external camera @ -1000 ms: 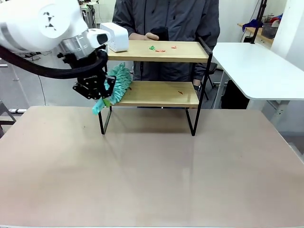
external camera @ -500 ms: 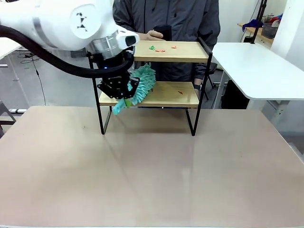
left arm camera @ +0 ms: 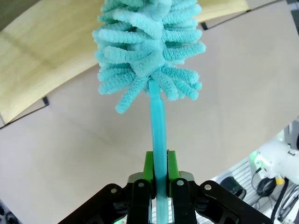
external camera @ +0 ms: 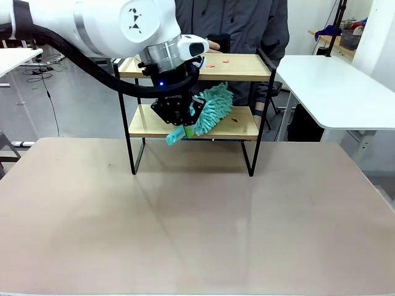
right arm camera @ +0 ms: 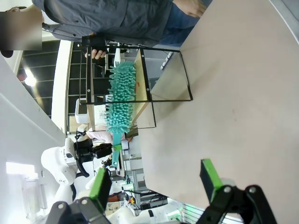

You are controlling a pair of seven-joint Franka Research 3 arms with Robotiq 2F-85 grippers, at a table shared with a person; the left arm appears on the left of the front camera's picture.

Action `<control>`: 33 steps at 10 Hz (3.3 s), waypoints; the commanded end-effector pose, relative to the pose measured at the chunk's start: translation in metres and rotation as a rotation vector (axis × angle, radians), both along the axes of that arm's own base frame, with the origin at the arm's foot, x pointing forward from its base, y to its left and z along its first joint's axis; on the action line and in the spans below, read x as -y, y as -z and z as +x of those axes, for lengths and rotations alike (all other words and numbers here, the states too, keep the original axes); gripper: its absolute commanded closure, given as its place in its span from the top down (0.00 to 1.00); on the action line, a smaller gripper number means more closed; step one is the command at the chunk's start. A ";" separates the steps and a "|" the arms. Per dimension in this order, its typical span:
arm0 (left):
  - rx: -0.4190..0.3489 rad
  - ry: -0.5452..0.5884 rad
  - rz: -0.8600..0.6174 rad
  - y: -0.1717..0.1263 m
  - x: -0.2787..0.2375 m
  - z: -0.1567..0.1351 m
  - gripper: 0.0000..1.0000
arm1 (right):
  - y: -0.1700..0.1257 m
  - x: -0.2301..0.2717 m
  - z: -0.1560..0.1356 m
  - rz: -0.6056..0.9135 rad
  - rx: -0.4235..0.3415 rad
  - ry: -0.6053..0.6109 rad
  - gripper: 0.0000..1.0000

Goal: Clean the shelf.
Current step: Clean the specific tier of the Shelf with the Duster once objects are removed.

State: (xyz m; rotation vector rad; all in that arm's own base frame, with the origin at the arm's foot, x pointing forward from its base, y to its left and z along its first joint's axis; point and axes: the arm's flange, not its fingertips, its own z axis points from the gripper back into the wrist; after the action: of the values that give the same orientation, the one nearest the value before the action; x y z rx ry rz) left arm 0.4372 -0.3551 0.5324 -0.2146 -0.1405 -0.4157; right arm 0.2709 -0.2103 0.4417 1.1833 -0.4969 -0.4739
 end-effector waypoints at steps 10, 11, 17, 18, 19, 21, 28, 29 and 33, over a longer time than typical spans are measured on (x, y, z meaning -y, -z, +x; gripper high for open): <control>-0.178 0.509 0.190 -0.010 -0.065 -0.047 0.13 | 0.001 -0.003 0.001 0.007 0.035 0.002 1.00; -0.214 0.615 0.217 -0.014 -0.093 -0.073 0.13 | 0.001 -0.003 0.001 0.007 0.035 0.002 1.00; -0.154 0.775 -0.011 -0.030 -0.173 -0.132 0.13 | 0.001 -0.003 0.001 0.007 0.035 0.002 1.00; -0.126 0.711 -0.055 -0.036 -0.192 -0.134 0.13 | 0.001 -0.003 0.001 0.007 0.035 0.002 1.00; -0.083 0.617 -0.136 -0.045 -0.231 -0.144 0.13 | 0.001 -0.003 0.001 0.007 0.035 0.002 1.00; 0.026 0.241 -0.294 -0.050 -0.315 -0.186 0.13 | 0.001 -0.003 0.001 0.007 0.035 0.002 1.00; 0.009 -0.264 -0.784 0.016 -0.492 -0.255 0.13 | 0.001 -0.003 0.001 0.007 0.035 0.002 1.00; -0.047 -0.344 -0.811 0.019 -0.495 -0.232 0.13 | 0.001 -0.003 0.001 0.007 0.035 0.002 1.00; -0.053 -0.321 -0.783 0.035 -0.509 -0.242 0.13 | 0.001 -0.003 0.001 0.007 0.035 0.002 1.00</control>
State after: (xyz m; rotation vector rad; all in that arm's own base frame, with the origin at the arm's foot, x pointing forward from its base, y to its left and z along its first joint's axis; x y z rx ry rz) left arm 0.2283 0.1520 0.4884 -0.9860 -0.2280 0.0373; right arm 0.2709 -0.2100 0.4419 1.1821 -0.4960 -0.4733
